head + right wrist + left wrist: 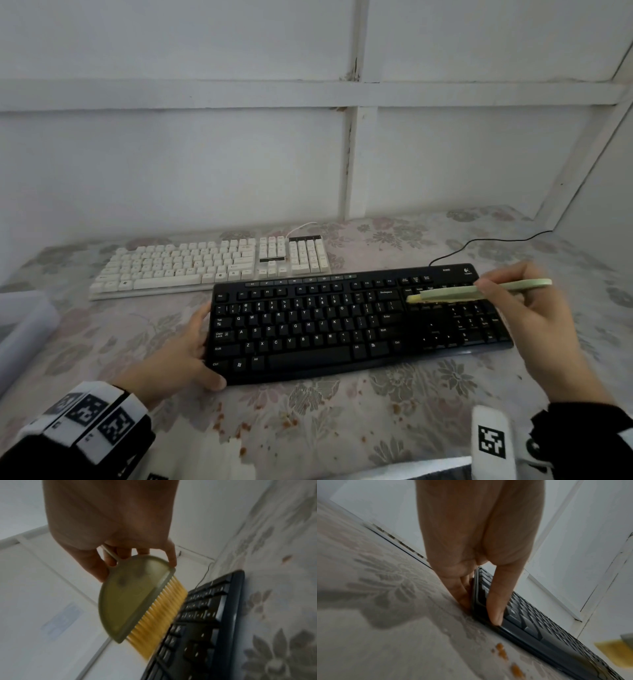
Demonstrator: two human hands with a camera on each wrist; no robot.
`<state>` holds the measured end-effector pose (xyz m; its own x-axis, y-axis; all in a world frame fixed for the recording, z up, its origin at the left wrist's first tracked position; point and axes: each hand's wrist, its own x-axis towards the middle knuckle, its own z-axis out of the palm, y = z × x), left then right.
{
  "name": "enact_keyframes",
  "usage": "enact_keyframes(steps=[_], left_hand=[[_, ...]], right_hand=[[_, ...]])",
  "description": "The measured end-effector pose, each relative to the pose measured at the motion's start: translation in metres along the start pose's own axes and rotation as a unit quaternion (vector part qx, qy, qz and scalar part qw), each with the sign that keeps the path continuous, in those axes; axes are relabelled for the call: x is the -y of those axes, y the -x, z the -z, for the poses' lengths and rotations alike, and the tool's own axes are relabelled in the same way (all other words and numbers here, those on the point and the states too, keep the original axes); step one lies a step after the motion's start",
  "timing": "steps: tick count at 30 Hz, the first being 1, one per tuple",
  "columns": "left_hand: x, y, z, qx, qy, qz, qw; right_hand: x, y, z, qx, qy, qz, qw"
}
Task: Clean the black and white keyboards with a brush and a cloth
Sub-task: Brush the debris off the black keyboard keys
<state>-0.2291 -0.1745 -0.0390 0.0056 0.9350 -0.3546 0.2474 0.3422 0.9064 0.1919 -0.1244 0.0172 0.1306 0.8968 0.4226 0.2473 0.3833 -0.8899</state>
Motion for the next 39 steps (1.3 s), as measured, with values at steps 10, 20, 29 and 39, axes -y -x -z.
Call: enact_keyframes(steps=[10,20,29,39], left_hand=[[-0.004,0.002,-0.003,-0.010,-0.003,0.005,1.000],[-0.007,0.003,-0.004,-0.011,-0.003,0.002,1.000],[-0.008,0.005,-0.004,-0.006,-0.003,0.009,1.000],[-0.012,0.008,-0.008,-0.027,-0.079,-0.008,0.996]], right_hand=[[-0.018,-0.013,0.029,-0.005,0.059,0.002,0.998],[-0.017,-0.028,0.056,-0.047,0.097,-0.033,0.994],[0.055,0.023,-0.050,0.011,0.051,0.018,0.998],[0.094,0.094,-0.202,0.226,0.147,0.016,0.963]])
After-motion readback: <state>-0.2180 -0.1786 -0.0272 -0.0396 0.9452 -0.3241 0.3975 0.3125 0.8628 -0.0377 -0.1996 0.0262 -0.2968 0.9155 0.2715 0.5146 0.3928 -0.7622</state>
